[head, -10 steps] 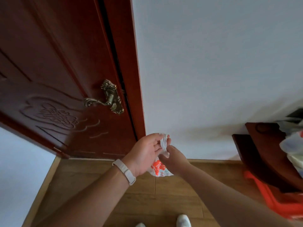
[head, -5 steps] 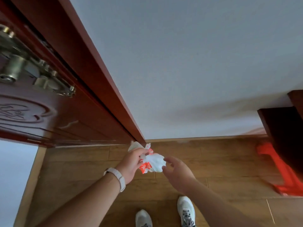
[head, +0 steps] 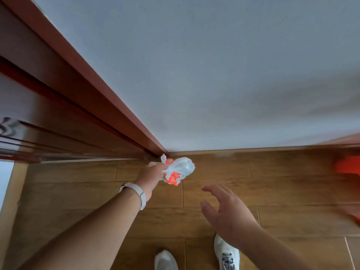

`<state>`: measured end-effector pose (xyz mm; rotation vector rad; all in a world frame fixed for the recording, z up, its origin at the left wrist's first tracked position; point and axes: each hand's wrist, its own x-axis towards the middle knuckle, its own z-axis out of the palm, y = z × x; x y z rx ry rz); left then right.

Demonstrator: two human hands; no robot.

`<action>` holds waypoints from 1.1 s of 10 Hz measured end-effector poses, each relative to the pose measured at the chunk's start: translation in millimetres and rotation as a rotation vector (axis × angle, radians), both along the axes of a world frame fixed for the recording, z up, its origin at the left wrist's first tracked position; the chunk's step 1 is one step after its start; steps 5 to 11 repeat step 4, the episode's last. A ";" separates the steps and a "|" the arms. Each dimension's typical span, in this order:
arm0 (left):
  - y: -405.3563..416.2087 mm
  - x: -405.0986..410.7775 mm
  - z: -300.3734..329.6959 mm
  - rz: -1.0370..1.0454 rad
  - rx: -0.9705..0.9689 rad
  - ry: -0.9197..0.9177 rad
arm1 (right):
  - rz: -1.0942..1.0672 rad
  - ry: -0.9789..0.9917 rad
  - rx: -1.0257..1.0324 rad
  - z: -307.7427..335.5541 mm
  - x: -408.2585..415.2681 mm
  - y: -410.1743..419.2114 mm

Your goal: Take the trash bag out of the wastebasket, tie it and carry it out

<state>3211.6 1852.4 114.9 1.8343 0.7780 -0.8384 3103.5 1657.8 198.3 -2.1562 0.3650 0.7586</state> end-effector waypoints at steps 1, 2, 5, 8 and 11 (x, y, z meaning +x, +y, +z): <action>4.8 5.6 -22.7 -0.008 0.004 0.037 | 0.059 -0.021 -0.038 -13.9 0.9 -2.5; 8.9 6.1 -36.3 0.010 0.018 0.008 | 0.103 -0.033 -0.058 -20.7 1.5 -2.3; 19.7 -5.9 -15.0 -0.050 0.024 -0.038 | 0.195 -0.018 -0.094 -7.8 5.7 -5.7; 19.7 -5.9 -15.0 -0.050 0.024 -0.038 | 0.195 -0.018 -0.094 -7.8 5.7 -5.7; 19.7 -5.9 -15.0 -0.050 0.024 -0.038 | 0.195 -0.018 -0.094 -7.8 5.7 -5.7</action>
